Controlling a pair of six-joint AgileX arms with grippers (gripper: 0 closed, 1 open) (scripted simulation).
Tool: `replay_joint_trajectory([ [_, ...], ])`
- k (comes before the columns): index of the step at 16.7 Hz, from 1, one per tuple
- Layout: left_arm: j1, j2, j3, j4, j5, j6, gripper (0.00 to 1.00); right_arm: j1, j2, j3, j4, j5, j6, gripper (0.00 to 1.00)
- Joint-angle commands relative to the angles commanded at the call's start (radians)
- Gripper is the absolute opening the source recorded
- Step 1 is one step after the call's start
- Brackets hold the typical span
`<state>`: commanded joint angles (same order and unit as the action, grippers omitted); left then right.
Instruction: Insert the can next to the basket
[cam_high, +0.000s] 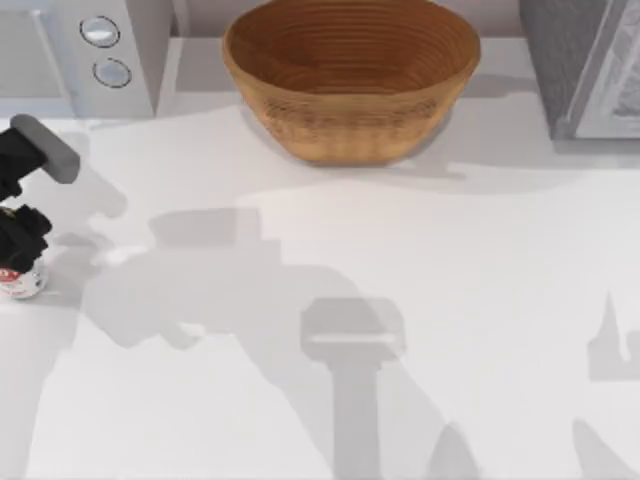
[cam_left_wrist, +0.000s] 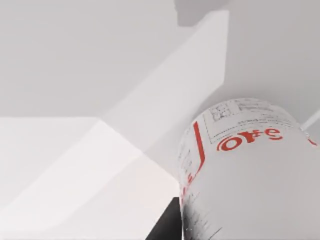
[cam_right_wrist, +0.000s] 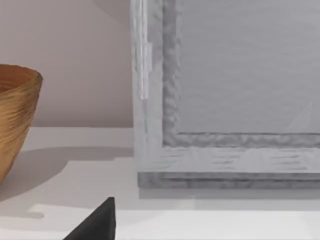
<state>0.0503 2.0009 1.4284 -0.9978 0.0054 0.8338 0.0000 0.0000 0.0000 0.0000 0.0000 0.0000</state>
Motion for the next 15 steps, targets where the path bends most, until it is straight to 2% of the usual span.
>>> replay_joint_trajectory([
  [5,-0.143,0.029,0.056,-0.031,0.005,-0.287,0.00,0.000,0.000,0.000,0.000,0.000,0.000,1.00],
  [12,-0.410,0.070,0.111,-0.095,0.006,-0.954,0.00,0.000,0.000,0.000,0.000,0.000,0.000,1.00],
  [15,-0.506,0.068,0.130,-0.107,0.004,-1.180,0.00,0.000,0.000,0.000,0.000,0.000,0.000,1.00],
])
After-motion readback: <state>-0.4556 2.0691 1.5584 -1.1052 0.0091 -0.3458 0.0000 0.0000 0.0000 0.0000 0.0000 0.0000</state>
